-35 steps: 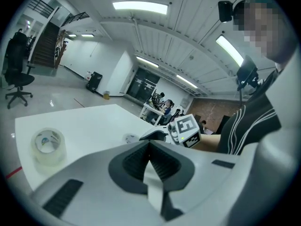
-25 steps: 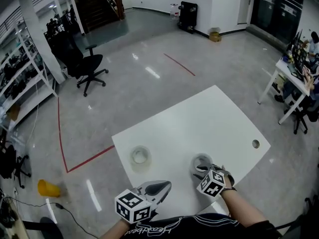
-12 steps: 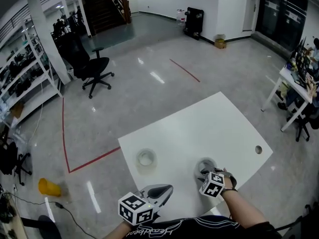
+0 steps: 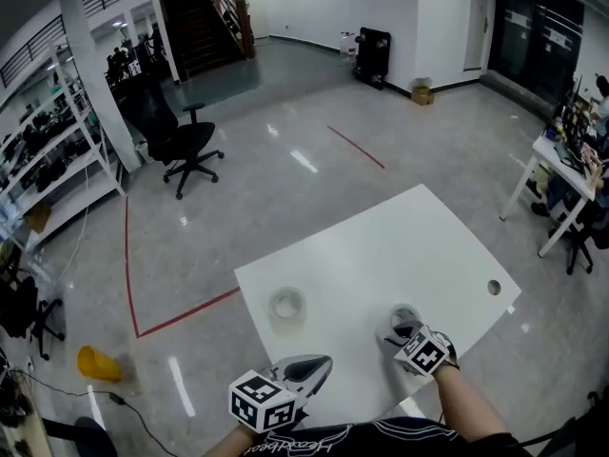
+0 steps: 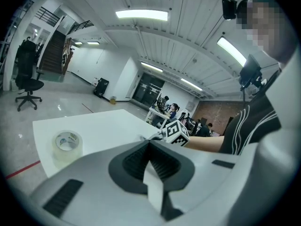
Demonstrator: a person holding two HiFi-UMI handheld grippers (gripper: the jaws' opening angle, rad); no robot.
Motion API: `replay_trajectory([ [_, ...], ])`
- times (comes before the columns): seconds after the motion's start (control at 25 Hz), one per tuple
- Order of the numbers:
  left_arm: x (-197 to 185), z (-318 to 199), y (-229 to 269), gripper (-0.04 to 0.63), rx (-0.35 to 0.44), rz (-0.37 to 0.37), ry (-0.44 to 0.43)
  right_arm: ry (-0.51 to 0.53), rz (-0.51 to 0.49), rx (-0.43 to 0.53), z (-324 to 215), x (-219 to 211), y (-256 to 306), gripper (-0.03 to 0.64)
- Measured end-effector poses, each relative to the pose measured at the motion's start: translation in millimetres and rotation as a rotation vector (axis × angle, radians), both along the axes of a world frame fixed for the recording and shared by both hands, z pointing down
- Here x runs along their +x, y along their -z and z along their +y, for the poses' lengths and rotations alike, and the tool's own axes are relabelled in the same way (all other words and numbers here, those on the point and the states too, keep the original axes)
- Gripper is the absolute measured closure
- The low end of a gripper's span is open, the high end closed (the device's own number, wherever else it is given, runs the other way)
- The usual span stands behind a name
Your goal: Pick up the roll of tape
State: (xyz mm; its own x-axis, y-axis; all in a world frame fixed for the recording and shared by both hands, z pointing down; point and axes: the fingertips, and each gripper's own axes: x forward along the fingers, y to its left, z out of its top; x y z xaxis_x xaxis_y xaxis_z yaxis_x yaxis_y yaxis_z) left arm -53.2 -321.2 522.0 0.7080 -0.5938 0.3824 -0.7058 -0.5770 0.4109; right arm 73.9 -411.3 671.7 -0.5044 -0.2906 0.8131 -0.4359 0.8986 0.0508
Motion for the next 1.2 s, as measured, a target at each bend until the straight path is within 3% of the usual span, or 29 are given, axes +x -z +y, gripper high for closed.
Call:
replay_trajectory([
  [0.32,-0.2,11.3,21.8,0.592,0.053,-0.016,-0.038,-0.218,-0.532,-0.044,30.9,-7.3,98.3,0.514],
  [0.6,11.9,15.3,53.4,0.592,0.136,0.028,-0.065,-0.310,-0.924,-0.024,76.2,-4.2,207.4,0.514],
  [0.88,13.4,33.0,88.2,0.592,0.208,0.070,-0.118,-0.246,-1.069,0.021,119.2,-14.0,272.2,0.514],
  [1.2,19.0,46.8,100.6,0.592,0.251,0.098,-0.145,-0.241,-1.158,0.055,138.7,-2.7,277.5,0.512],
])
